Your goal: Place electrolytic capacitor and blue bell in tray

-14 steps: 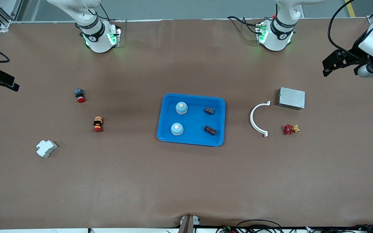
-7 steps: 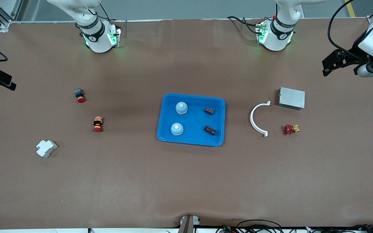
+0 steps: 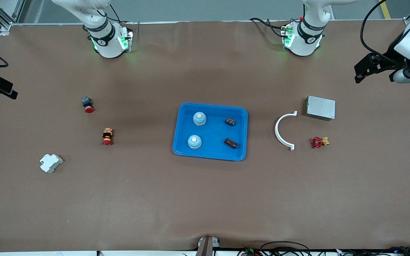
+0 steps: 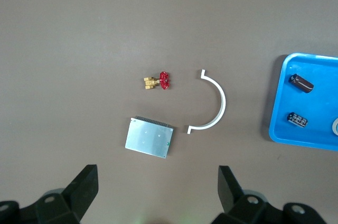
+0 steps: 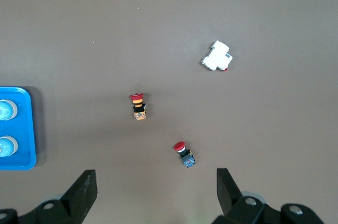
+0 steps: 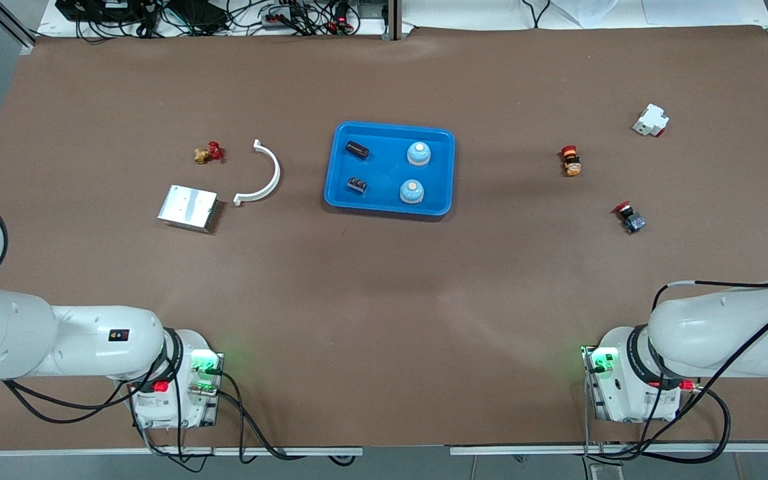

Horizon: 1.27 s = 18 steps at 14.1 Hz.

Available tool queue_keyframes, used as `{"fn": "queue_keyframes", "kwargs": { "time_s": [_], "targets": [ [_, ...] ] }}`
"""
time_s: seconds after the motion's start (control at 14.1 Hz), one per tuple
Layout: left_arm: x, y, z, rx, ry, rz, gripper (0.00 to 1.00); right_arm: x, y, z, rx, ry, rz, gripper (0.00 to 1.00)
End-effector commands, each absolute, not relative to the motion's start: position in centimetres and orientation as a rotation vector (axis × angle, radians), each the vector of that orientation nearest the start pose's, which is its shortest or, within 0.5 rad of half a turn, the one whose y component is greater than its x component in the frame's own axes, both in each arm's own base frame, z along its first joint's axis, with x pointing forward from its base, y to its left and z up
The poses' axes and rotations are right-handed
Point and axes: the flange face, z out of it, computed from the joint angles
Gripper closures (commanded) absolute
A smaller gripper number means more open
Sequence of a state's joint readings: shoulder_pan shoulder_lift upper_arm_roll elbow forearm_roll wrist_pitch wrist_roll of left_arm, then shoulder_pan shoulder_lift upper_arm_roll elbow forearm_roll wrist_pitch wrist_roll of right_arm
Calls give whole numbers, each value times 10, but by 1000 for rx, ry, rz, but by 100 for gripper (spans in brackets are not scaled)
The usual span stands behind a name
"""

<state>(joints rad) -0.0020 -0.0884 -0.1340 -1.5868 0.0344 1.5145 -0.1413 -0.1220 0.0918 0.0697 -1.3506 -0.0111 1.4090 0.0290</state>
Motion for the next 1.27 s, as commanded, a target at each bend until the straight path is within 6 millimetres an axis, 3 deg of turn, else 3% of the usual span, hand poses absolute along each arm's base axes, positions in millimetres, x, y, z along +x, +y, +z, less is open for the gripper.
{"fn": "queue_keyframes", "kwargs": {
  "time_s": [0.0,1.2],
  "targets": [
    [514,-69,669,-3102,-7,-43,0,558,-34,671,-3145,131,29,0],
    [515,-66,671,-3120,-19,-40,0,555,-34,674,-3142,140,21,0]
  ]
}}
